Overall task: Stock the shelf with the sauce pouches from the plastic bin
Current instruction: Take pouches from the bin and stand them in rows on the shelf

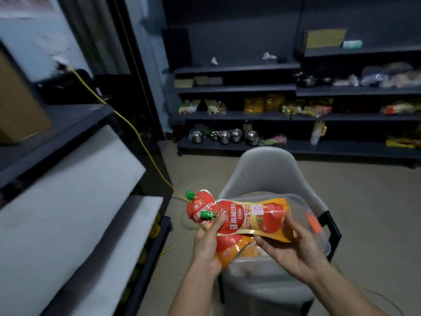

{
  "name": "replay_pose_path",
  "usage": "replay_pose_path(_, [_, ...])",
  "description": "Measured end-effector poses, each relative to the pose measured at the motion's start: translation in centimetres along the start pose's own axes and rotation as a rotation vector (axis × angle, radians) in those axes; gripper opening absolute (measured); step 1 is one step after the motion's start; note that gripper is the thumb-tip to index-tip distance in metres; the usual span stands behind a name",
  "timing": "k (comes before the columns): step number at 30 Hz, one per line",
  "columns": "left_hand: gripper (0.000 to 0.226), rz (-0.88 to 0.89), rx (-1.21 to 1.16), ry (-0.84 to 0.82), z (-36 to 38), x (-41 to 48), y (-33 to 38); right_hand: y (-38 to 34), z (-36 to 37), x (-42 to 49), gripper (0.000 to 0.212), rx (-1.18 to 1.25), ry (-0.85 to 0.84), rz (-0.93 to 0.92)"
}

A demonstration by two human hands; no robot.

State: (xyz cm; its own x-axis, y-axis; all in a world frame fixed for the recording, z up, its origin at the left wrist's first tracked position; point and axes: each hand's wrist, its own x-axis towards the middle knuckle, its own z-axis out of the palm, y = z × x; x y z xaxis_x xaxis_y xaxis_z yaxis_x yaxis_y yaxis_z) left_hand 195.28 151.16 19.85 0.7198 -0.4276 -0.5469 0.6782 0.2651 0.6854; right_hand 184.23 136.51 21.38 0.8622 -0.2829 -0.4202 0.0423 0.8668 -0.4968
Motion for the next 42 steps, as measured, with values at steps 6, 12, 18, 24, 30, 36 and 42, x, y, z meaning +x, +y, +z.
replay_pose_path(6, [0.047, 0.185, 0.141, 0.026, -5.8, -8.9, 6.2, 1.9, 5.5, -3.7, 0.102, -0.430, -0.256, 0.257])
replay_pose_path(12, [0.053, 0.315, 0.291, 0.120, -13.3, -17.7, 11.9, 6.6, 12.5, -4.6, 0.085, -0.976, -0.607, 0.430])
replay_pose_path(18, [0.042, 0.418, 0.278, 0.258, -21.9, -26.7, 15.0, 16.2, 22.2, -6.4, 0.046, -1.384, -0.981, 0.574])
replay_pose_path(24, [0.031, 0.507, 0.159, 0.492, -32.2, -36.4, 18.3, 29.8, 31.6, -11.0, 0.060, -1.450, -1.214, 0.506])
replay_pose_path(30, [0.049, 0.584, 0.033, 0.694, -41.0, -43.7, 21.0, 40.2, 39.2, -14.7, 0.053, -1.263, -1.297, 0.523])
replay_pose_path(36, [0.033, 0.713, -0.024, 0.871, -49.0, -50.1, 21.8, 49.7, 44.9, -17.9, 0.049, -1.060, -1.293, 0.456])
replay_pose_path(42, [0.022, 0.957, 0.084, 0.987, -54.9, -55.4, 22.9, 57.0, 48.7, -21.6, 0.034, -0.999, -1.306, 0.237])
